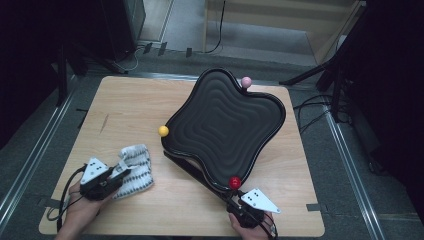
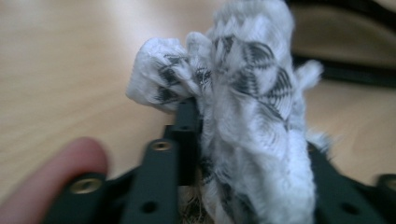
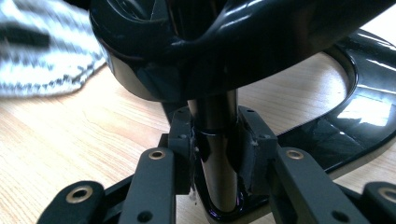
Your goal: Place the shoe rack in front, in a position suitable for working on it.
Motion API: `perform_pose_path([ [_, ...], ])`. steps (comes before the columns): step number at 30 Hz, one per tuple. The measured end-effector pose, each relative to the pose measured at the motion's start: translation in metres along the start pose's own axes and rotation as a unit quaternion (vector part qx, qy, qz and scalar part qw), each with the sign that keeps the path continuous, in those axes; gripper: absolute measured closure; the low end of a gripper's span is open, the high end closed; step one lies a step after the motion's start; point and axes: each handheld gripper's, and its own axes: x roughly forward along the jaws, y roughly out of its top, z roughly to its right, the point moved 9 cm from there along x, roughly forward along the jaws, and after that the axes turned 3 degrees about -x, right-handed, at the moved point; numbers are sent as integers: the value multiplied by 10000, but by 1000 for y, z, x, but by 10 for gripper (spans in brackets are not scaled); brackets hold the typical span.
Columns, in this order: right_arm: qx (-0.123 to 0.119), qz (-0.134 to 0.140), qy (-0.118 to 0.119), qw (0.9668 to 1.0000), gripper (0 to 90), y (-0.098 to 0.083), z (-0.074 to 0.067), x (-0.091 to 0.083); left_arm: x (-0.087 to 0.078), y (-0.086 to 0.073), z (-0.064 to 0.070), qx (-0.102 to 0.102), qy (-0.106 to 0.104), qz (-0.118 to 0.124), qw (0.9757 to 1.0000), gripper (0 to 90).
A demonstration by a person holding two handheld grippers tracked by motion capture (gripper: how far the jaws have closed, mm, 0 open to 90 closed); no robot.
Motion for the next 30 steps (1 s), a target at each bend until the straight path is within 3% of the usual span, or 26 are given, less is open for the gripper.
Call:
perform_pose_path([
  [4, -20, 7, 46, 10000, 686, 1, -2, 0, 7, -13, -6, -41, 61, -354, 9993, 369],
  [6, -15, 3, 90, 10000, 680, 1, -4, 2, 7, -15, -4, -20, 9, -420, 9991, 405],
  [8, -60, 3, 103, 9999, 657, 2, -6, 4, 9, -19, -1, 136, 108, -593, 9981, 578],
  [9, -66, -7, 122, 9999, 651, 2, -8, 6, 10, -19, 1, 114, 129, -578, 9982, 643],
  [10, -141, -57, -27, 9999, 651, 3, -9, 12, 10, -17, 2, -2, 162, -654, 9977, 765],
  [12, -164, -87, -68, 9998, 659, 3, -9, 14, 10, -14, 3, -53, 184, -630, 9978, 825],
  [13, -121, -92, -151, 9998, 731, 4, -10, 16, 6, 1, 4, -485, -23, -235, 9985, 830],
  [14, -121, -92, -151, 9998, 731, 4, -10, 16, 6, 1, 4, -485, -23, -235, 9985, 832],
  [15, -111, -99, -105, 9998, 734, 4, -11, 16, 4, 11, 2, -685, -16, -5, 9977, 832],
  [16, -221, -120, -78, 9997, 738, 4, -14, 16, 2, 33, -4, -919, 151, 480, 9945, 832],
  [18, -259, -114, -6, 9996, 739, 3, -16, 16, 3, 56, -10, -1108, 400, 924, 9887, 831],
  [19, -259, -114, -6, 9996, 739, 3, -16, 16, 3, 56, -10, -1108, 400, 924, 9887, 830],
  [20, -288, -118, 32, 9995, 740, 3, -18, 16, 8, 78, -14, -1321, 452, 1332, 9812, 830],
  [21, -318, -116, 50, 9994, 740, 3, -19, 16, 11, 88, -15, -1401, 471, 1489, 9777, 829],
  [22, -355, -113, 54, 9993, 741, 3, -19, 16, 11, 88, -15, -1401, 471, 1489, 9777, 829],
  [24, -383, -110, 48, 9992, 741, 3, -19, 16, 16, 110, -10, -1588, 145, 1827, 9701, 828],
  [25, -424, -108, 85, 9990, 742, 2, -20, 16, 19, 123, -3, -1579, -56, 1926, 9685, 825],
  [26, -424, -108, 85, 9990, 742, 2, -20, 16, 21, 129, 1, -1546, -157, 1973, 9679, 825],
  [27, -453, -117, 107, 9988, 742, 2, -20, 16, 24, 144, 21, -1388, -515, 2088, 9667, 822],
  [28, -453, -117, 107, 9988, 742, 2, -20, 16, 24, 144, 21, -1388, -515, 2088, 9667, 821],
  [29, -490, -123, 147, 9986, 743, 2, -21, 17, 23, 149, 39, -1177, -777, 2148, 9664, 820],
  [30, -490, -123, 147, 9986, 743, 2, -21, 17, 23, 149, 39, -1177, -777, 2148, 9664, 820],
])
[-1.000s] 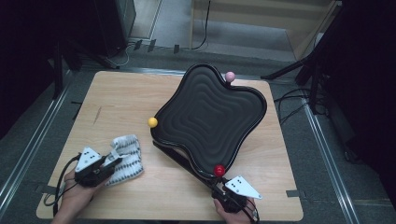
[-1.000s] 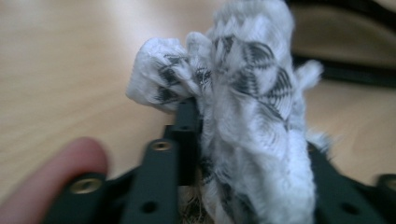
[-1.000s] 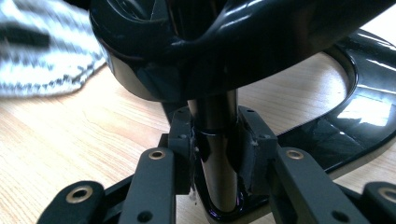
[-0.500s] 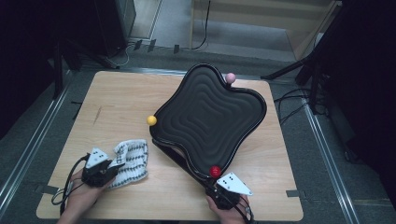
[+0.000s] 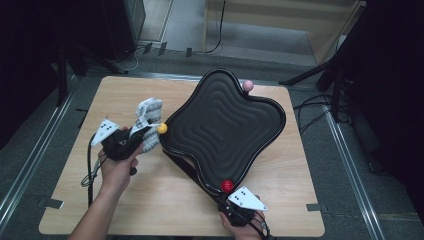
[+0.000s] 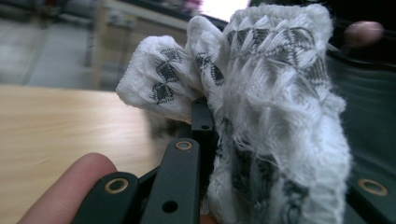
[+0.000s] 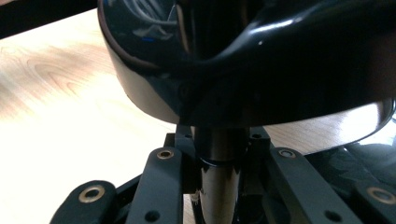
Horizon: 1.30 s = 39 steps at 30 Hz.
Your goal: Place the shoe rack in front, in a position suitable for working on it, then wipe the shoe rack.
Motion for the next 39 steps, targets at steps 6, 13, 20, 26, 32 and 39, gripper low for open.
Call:
perform_pose_path([
  [6, -123, -32, 122, 9998, 744, 0, -3, 0, 6, -29, 30, 739, 0, -275, 9969, 806],
  [13, -272, -58, 232, 9993, 745, 0, -12, 2, -2, -51, 25, 382, -66, -244, 9989, 786],
  [20, -264, -16, 263, 9993, 745, 1, -13, 5, -11, -63, 52, 303, -1006, -558, 9929, 783],
  [26, -222, -1, 243, 9995, 744, 1, -14, 4, -16, -43, 14, 170, -117, 119, 9997, 784],
  [32, -210, 25, 142, 9997, 744, 1, -14, 4, -12, -61, 20, 149, -314, 24, 9994, 733],
  [39, -118, 42, 127, 9998, 743, 3, -18, 10, -8, -100, 79, 424, -1165, -521, 9909, 765],
])
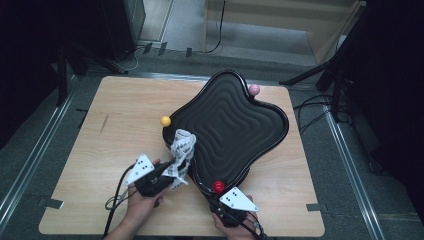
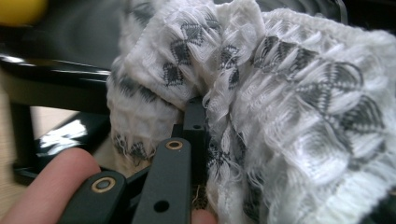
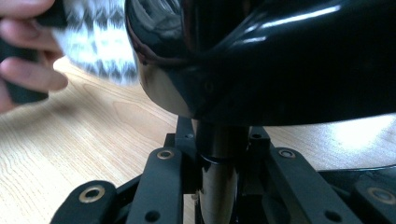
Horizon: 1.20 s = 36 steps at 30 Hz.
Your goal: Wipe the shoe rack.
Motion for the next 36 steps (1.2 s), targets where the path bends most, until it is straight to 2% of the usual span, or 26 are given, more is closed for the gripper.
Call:
perform_pose_path([
  [2, 3, -5, 15, 10000, 744, 0, 0, 0, 1, 2, 0, 37, 82, 67, 9999, 764],
  [5, -8, -6, 26, 10000, 743, 0, 0, -1, -2, 10, -20, -88, 379, 156, 9991, 763],
  [6, 6, -7, 38, 10000, 743, -1, 1, -1, -6, 16, -38, -253, 511, 278, 9980, 772],
  [7, 0, 4, 44, 10000, 743, -1, 1, -2, -9, 20, -45, -275, 592, 361, 9972, 772],
  [8, 0, 6, 50, 10000, 743, -1, 1, -2, -12, 22, -51, -225, 768, 410, 9959, 770],
  [9, 0, 6, 50, 10000, 743, -1, 1, -2, -12, 22, -51, -225, 768, 410, 9959, 769],
  [10, 5, 7, 54, 10000, 743, -1, 1, -2, -16, 24, -59, -193, 1004, 448, 9938, 769],
  [11, 2, 3, 52, 10000, 743, -1, 1, -2, -18, 25, -63, -240, 1088, 491, 9926, 767],
  [12, 4, 5, 56, 10000, 743, -1, 1, -2, -21, 24, -67, -378, 1088, 449, 9923, 767],
  [13, 4, 5, 56, 10000, 743, -1, 1, -2, -21, 24, -67, -378, 1088, 449, 9923, 767],
  [14, -7, 1, 68, 10000, 743, -1, 1, -2, -17, 20, -58, -403, 876, 347, 9947, 767],
  [15, -7, 1, 68, 10000, 743, -1, 1, -2, -17, 20, -58, -403, 876, 347, 9947, 766],
  [16, -6, -16, 84, 10000, 743, -1, 1, -2, -11, 15, -43, -345, 659, 236, 9970, 765],
  [17, -6, -16, 84, 10000, 743, -1, 1, -2, -11, 15, -43, -345, 659, 236, 9970, 766],
  [18, -12, -28, 90, 10000, 743, -1, 1, -2, -3, 11, -27, -298, 421, 108, 9986, 766],
  [19, -12, -28, 90, 10000, 743, -1, 1, -2, -3, 11, -27, -298, 421, 108, 9986, 766],
  [21, -10, -28, 90, 10000, 743, -1, 1, -2, 1, 7, -17, -289, 265, 27, 9992, 766],
  [23, -14, -22, 94, 10000, 743, -1, 1, -2, 4, 4, -7, -339, 26, -47, 9994, 765],
  [24, -11, -12, 98, 10000, 743, -1, 1, -2, 4, 2, 4, -308, -137, -100, 9994, 765],
  [25, -11, -12, 98, 10000, 743, -1, 1, -2, 4, 2, 4, -308, -137, -100, 9994, 764],
  [28, 26, -6, 86, 10000, 742, -1, 3, -2, 3, -3, 20, -344, -292, -172, 9988, 759],
  [30, 59, 4, 72, 10000, 741, -1, 4, -2, 2, -4, 24, -359, -362, -191, 9985, 758],
  [32, 187, 23, 54, 9998, 742, -1, 10, -3, -1, -7, 35, -229, -491, -245, 9982, 751],
  [36, 257, 29, 23, 9997, 744, 0, 13, -4, -4, -9, 46, -204, -655, -302, 9972, 752],
])
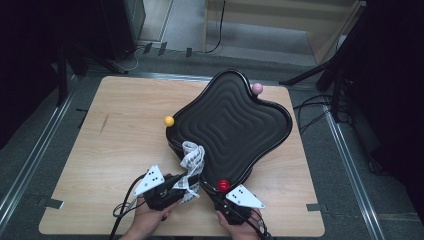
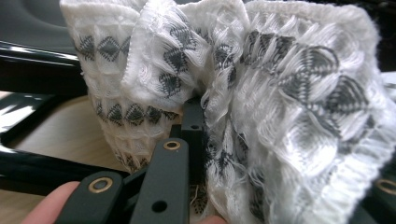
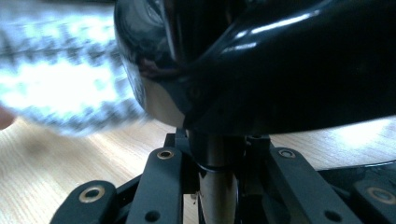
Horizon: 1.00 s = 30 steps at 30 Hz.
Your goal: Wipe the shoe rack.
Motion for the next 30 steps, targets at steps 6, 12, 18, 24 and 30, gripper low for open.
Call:
perform_pose_path([
  [6, 168, 21, -68, 9998, 820, 0, 7, 0, 4, -6, 30, 136, -573, -111, 9982, 763],
  [12, 177, 47, 31, 9998, 810, 1, 5, 0, 9, -7, 49, 214, -743, -179, 9968, 762],
  [18, 411, 376, 12, 9984, 626, 7, 5, -11, 8, -5, 38, 241, -564, -158, 9980, 763],
  [24, 376, 386, 110, 9985, 676, 4, 7, -35, 7, 1, 24, 127, -378, -95, 9992, 765],
  [30, 203, 368, 48, 9991, 729, 3, 12, -40, 9, 0, 20, 72, -291, -159, 9994, 766],
])
